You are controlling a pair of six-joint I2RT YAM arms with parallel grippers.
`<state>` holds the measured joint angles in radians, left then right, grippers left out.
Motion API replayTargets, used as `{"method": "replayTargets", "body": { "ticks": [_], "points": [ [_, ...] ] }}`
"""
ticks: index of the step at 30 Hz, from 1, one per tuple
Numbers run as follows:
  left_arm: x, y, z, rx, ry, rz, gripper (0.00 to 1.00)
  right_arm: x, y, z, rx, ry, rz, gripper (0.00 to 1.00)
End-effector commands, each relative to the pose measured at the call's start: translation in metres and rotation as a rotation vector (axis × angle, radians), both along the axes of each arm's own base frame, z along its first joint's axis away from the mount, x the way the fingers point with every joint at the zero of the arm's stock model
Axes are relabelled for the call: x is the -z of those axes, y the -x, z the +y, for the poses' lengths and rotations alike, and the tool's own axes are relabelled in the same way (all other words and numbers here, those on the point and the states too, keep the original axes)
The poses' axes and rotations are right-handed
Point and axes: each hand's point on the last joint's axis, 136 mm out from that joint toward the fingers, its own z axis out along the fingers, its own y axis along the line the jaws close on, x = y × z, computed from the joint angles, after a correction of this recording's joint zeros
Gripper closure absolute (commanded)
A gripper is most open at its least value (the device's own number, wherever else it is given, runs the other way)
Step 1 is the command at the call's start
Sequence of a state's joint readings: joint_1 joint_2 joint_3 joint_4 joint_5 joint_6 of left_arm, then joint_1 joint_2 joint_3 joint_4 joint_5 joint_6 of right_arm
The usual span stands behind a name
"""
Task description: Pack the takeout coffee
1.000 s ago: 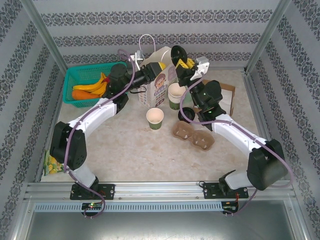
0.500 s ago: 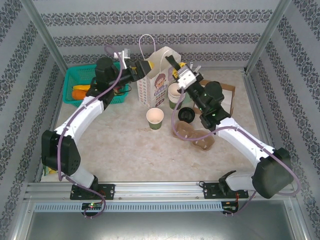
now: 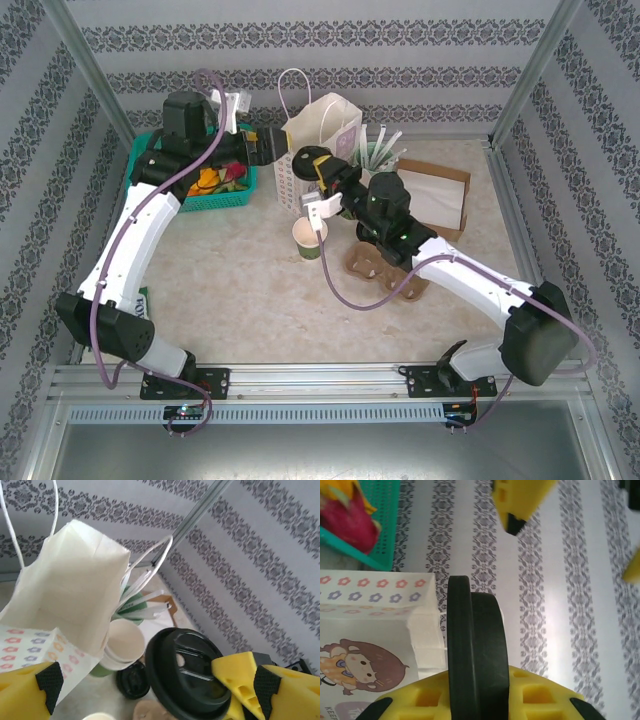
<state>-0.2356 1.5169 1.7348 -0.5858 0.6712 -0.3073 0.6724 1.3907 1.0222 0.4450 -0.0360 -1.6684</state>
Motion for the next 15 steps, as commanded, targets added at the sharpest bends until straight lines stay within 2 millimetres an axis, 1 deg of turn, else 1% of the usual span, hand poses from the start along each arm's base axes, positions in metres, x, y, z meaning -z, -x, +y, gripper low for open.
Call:
{"method": "replayTargets", "body": {
  "ticks": [1, 5, 9, 12, 15],
  "points": [
    [0.028, 0.016, 0.002, 0.075, -0.136, 0.072, 0.0, -0.001, 0.003, 0.009, -0.039, 0.177, -0.172, 1.0],
    [0.042, 0.024, 0.003, 0.147, -0.212, 0.116, 0.0, 0.007, 0.008, 0.017, -0.095, 0.262, -0.238, 1.0],
    [0.05, 0.029, 0.004, 0.182, -0.257, 0.135, 0.01, 0.014, 0.017, 0.022, -0.137, 0.315, -0.258, 1.0],
    [0.05, 0.033, 0.003, 0.207, -0.26, 0.134, 0.07, 0.02, 0.018, 0.024, -0.146, 0.352, -0.277, 1.0],
    [0.056, 0.038, 0.005, 0.238, -0.303, 0.131, 0.14, 0.021, 0.022, 0.026, -0.168, 0.365, -0.282, 1.0]
  ]
}}
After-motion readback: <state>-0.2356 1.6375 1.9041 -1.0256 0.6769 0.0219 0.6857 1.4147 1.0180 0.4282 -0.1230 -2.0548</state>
